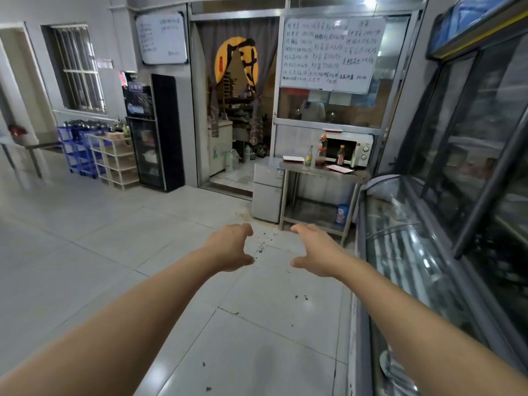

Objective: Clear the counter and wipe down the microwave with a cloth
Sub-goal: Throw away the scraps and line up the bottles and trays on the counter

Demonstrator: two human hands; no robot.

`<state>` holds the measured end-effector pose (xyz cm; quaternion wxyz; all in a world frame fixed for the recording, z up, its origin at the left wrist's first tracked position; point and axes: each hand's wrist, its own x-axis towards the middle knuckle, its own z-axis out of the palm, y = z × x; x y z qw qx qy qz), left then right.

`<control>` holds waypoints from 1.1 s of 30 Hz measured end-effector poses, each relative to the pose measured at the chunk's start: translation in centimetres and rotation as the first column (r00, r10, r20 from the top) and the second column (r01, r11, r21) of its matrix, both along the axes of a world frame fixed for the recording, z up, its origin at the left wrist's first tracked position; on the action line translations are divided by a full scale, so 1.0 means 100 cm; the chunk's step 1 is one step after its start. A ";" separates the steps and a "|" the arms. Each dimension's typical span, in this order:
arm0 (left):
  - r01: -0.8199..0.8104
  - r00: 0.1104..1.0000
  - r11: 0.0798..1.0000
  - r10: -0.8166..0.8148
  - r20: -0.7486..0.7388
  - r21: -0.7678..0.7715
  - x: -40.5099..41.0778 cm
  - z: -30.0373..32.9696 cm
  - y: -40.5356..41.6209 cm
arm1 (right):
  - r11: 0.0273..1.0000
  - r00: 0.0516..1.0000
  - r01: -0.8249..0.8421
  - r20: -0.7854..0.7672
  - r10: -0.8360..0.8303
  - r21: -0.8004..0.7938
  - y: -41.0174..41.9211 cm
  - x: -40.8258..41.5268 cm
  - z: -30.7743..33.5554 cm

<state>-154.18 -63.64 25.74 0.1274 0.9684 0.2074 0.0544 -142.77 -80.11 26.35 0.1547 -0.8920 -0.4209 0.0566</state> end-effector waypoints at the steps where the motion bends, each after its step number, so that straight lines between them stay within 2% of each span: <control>1: 0.015 1.000 1.000 -0.015 0.001 0.004 0.015 -0.001 0.013 | 1.000 1.000 0.015 0.003 -0.015 0.000 0.012 0.013 -0.001; 11: 0.195 0.981 0.980 -0.194 -0.020 0.033 0.171 0.009 0.149 | 0.987 0.987 0.160 -0.015 -0.160 0.013 0.138 0.134 0.004; 19: 0.287 0.957 0.956 -0.284 -0.055 0.058 0.289 0.000 0.202 | 0.969 0.969 0.245 -0.043 -0.245 -0.004 0.188 0.237 -0.003; 25: 0.295 0.955 0.955 -0.293 -0.042 0.043 0.398 -0.009 0.220 | 0.971 0.969 0.241 -0.049 -0.240 0.002 0.213 0.348 -0.014; 33: 0.214 0.976 0.977 -0.214 -0.035 -0.012 0.555 -0.005 0.247 | 0.981 0.981 0.194 -0.026 -0.194 -0.008 0.240 0.513 0.000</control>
